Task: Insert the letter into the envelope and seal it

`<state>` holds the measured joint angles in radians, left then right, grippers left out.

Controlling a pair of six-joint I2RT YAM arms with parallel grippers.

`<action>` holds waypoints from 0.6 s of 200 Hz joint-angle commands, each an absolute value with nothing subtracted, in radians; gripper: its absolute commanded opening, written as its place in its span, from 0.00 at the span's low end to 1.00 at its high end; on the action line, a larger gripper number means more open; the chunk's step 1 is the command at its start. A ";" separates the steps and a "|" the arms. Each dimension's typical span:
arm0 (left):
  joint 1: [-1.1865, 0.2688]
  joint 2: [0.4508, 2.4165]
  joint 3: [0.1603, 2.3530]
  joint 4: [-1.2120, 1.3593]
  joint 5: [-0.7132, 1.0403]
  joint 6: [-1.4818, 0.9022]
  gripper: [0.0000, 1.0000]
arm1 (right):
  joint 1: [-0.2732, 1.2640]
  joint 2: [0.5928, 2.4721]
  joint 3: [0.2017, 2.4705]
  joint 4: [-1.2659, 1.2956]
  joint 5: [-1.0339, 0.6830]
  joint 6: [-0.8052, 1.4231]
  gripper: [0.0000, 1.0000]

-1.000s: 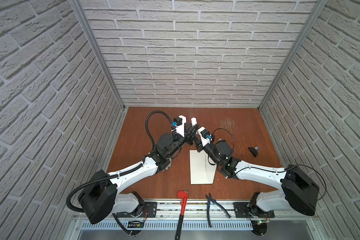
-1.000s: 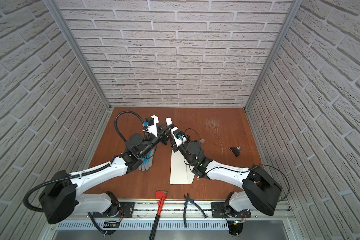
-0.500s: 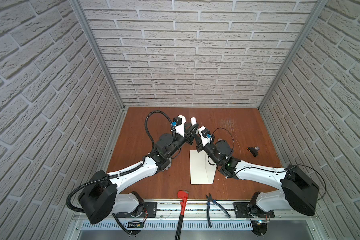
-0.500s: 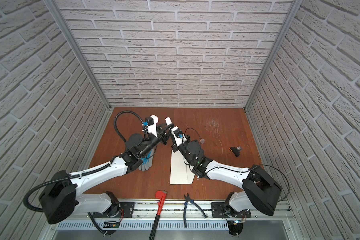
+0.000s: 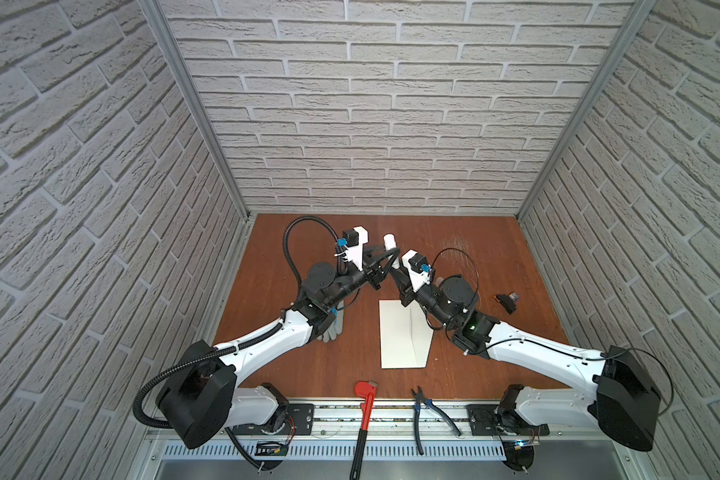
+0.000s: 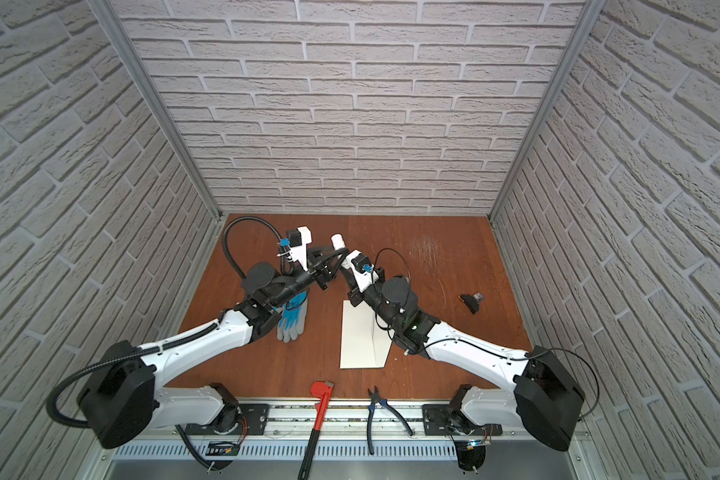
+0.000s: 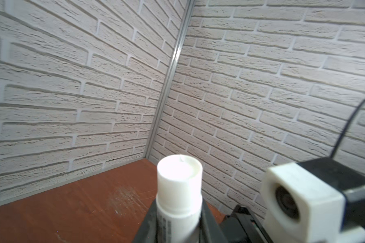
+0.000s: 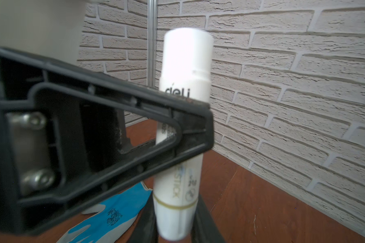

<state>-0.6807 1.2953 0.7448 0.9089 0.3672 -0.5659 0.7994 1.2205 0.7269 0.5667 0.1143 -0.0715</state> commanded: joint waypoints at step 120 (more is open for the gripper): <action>-0.643 1.353 0.711 1.250 0.800 -0.798 0.00 | 0.726 0.975 0.827 0.244 -0.457 0.048 0.44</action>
